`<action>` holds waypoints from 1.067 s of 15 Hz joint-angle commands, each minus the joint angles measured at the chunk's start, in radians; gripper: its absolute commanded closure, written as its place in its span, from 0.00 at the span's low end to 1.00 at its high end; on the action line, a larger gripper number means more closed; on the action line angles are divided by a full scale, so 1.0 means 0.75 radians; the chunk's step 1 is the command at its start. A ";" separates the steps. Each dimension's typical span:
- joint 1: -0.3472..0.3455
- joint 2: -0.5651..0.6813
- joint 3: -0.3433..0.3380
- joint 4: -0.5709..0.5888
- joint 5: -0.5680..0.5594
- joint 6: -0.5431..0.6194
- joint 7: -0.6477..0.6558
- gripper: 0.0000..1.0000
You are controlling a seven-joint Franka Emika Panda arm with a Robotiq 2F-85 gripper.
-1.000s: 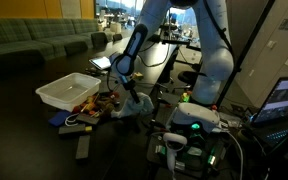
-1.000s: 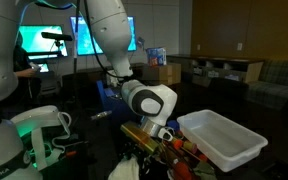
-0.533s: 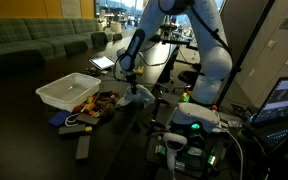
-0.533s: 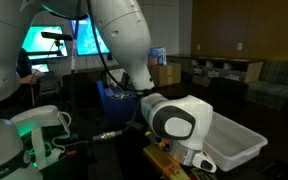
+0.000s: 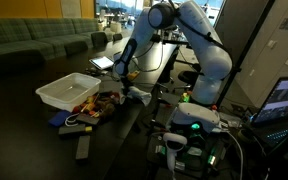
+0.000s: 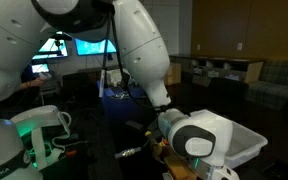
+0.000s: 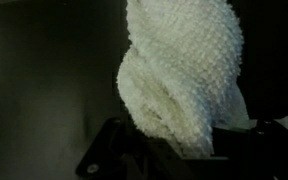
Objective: Pick up the towel, push the objects on the table to the left then place the towel inside the storage bin
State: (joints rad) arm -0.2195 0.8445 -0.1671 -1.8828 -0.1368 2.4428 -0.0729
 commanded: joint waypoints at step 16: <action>0.250 0.118 0.280 0.163 0.404 -0.208 0.352 0.90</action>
State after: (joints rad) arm -0.0722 0.9080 0.0149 -1.7939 0.1204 2.3166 0.1583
